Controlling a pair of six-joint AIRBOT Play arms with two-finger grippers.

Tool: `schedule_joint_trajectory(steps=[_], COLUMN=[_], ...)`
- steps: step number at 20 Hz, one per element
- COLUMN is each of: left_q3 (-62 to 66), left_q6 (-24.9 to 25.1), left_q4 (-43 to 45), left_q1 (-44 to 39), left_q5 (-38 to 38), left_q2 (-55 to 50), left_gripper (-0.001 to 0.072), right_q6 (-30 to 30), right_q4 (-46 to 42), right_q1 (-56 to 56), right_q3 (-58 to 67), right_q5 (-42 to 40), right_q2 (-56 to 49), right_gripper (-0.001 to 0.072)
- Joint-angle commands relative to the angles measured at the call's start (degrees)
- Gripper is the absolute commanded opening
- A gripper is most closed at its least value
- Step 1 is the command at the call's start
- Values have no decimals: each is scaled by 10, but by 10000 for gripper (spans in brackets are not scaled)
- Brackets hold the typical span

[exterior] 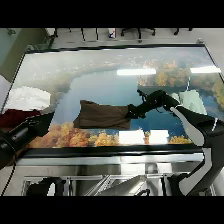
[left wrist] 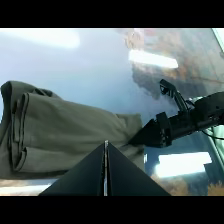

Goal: Fold the shirts.

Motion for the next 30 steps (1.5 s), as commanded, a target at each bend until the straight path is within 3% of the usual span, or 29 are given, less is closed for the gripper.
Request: schedule_joint_trajectory(steps=[1, 9, 20, 26, 30], left_q3=[0, 0, 0, 0, 0], left_q6=[0, -7, -30, -41, -41], left_q4=[0, 0, 1, 1, 1], left_q1=[0, 1, 0, 0, 0], left_q5=[-11, -59, -68, -67, -54], left_q2=[14, 13, 13, 13, 13], left_gripper=[12, 12, 12, 12, 12], right_q6=[-11, -10, -9, 26, 117], right_q4=[15, 14, 16, 11, -17], right_q1=[-1, -125, -448, -511, -549], right_q3=[25, 151, 187, 187, 186], right_q5=[-8, 35, 99, -9, -95], right_q2=[24, 204, 227, 200, 218], right_gripper=[15, 14, 15, 14, 14])
